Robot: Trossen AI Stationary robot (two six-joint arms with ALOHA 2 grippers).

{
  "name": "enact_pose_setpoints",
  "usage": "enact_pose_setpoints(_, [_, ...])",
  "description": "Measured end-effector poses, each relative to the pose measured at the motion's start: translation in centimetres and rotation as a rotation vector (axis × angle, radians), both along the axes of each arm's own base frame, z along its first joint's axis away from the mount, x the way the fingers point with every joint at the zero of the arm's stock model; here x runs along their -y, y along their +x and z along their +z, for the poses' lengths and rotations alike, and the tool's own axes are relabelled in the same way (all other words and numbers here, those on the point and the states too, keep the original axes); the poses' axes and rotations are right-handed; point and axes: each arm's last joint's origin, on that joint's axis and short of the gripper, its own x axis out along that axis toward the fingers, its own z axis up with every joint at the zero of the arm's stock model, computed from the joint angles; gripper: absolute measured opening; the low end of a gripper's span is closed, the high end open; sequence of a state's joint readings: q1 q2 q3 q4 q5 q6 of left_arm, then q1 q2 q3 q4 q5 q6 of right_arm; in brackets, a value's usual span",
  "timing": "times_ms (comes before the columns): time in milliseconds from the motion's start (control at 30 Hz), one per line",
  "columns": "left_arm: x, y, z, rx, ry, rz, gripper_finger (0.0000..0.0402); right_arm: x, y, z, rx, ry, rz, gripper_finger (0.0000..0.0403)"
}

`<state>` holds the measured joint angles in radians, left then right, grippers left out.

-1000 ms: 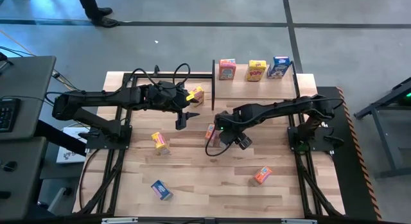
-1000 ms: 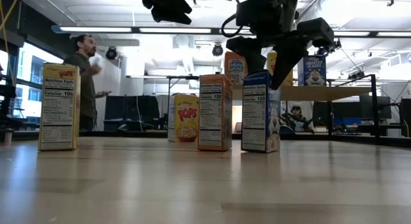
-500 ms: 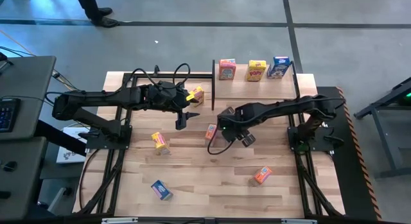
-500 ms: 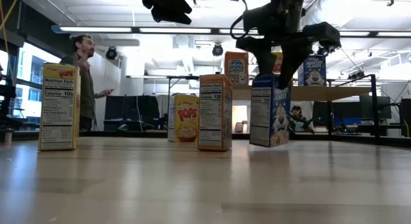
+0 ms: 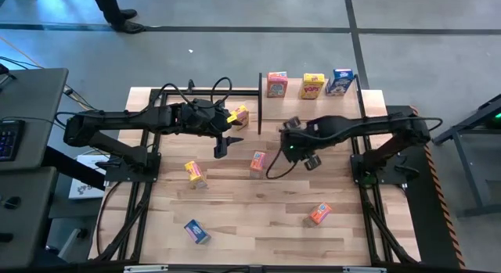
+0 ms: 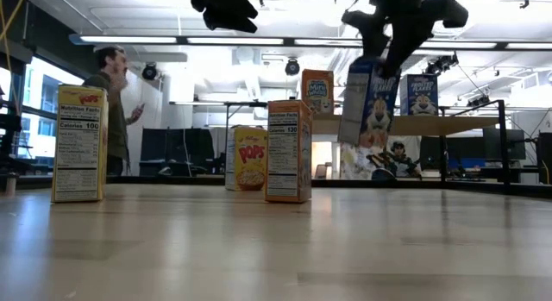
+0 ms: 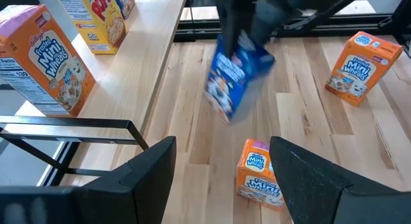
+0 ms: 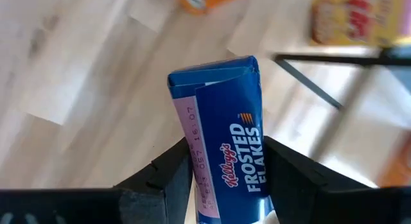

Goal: Stack cereal on shelf
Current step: Put the top blue cereal box on the shelf aligned with the other blue cereal box

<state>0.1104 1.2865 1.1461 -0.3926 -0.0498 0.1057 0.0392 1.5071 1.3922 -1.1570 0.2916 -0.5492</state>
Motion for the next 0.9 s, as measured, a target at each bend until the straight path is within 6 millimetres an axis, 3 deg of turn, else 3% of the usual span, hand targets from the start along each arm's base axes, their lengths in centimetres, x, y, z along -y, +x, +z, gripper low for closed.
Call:
enact_pose_setpoints(433, [0.0, 0.0, 0.0, 0.0, 0.0, 0.0, 0.0241, 2.9, -6.9, 5.7, 0.191, -0.12, -0.223, 0.0167])
enact_pose_setpoints(667, [0.0, 0.0, 0.0, 0.0, 0.0, 0.0, 0.0241, 4.1, -10.6, 7.4, 0.257, -0.133, -0.34, 0.0167])
enact_pose_setpoints(900, [0.0, 0.0, 0.0, 0.0, 0.0, 0.0, 0.0241, 5.2, -13.0, 9.0, 0.257, -0.14, -0.433, 0.0167])
